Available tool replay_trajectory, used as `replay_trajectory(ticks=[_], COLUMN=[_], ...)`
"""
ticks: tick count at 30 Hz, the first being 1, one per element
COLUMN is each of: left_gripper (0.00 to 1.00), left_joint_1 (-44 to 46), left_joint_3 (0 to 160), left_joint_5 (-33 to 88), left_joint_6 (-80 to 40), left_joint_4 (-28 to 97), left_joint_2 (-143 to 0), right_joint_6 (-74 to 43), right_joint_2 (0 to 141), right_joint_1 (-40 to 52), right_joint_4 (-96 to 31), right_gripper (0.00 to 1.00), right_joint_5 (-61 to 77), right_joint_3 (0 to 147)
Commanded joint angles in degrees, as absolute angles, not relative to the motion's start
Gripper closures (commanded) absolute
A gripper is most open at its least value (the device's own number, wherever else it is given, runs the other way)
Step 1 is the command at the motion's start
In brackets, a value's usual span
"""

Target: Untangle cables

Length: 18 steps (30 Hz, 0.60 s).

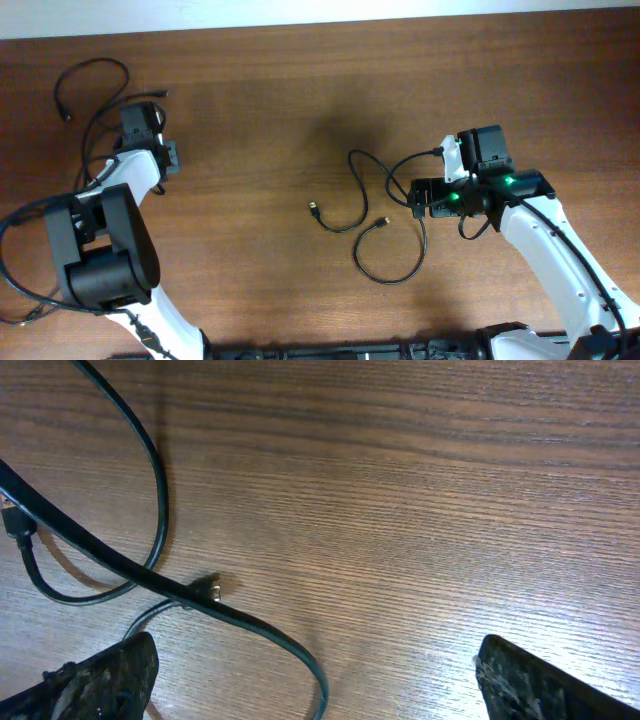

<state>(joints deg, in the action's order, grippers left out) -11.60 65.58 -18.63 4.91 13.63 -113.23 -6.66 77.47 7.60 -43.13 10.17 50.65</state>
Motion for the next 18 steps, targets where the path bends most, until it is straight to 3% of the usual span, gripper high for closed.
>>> replay_trajectory(ticks=[1,7,10,11,12,13,14,18], left_gripper=[1.0,1.0,1.0,0.94,0.69,0.05,0.01,0.01], left_joint_1=[-12.78,-21.8,-25.96,-26.5,-26.59,-26.5,-25.91,-19.29], left_joint_3=[66.72,75.9,76.38,76.38,76.38,76.4,76.4,76.51], left_joint_5=[-23.0,-26.81,-20.78,-20.53,-20.51,-20.1,-17.61,-14.31], left_joint_6=[3.92,-1.39,-2.39,-3.9,-4.86,-6.39,-6.92,-6.85], left_joint_4=[2.57,-4.95,-7.66,-6.87,-6.5,-5.61,-4.08,3.46], left_joint_2=[-114.3,-114.3,-114.32,-114.32,-114.32,-114.32,-114.32,-114.32], right_joint_6=[-6.42,-6.42,-6.42,-6.42,-6.42,-6.42,-6.42,-6.42], right_joint_2=[77.41,77.41,77.41,77.41,77.41,77.41,77.41,77.41], right_joint_1=[7.86,7.86,7.86,7.86,7.86,7.86,7.86,7.86], right_joint_4=[-43.11,-43.09,-43.09,-43.09,-43.09,-43.09,-43.09,-43.11], right_gripper=[0.0,0.0,0.0,0.0,0.0,0.0,0.0,0.0], right_joint_5=[10.48,10.48,10.48,10.48,10.48,10.48,10.48,10.48], right_joint_3=[50.68,50.68,50.68,50.68,50.68,50.68,50.68,50.68])
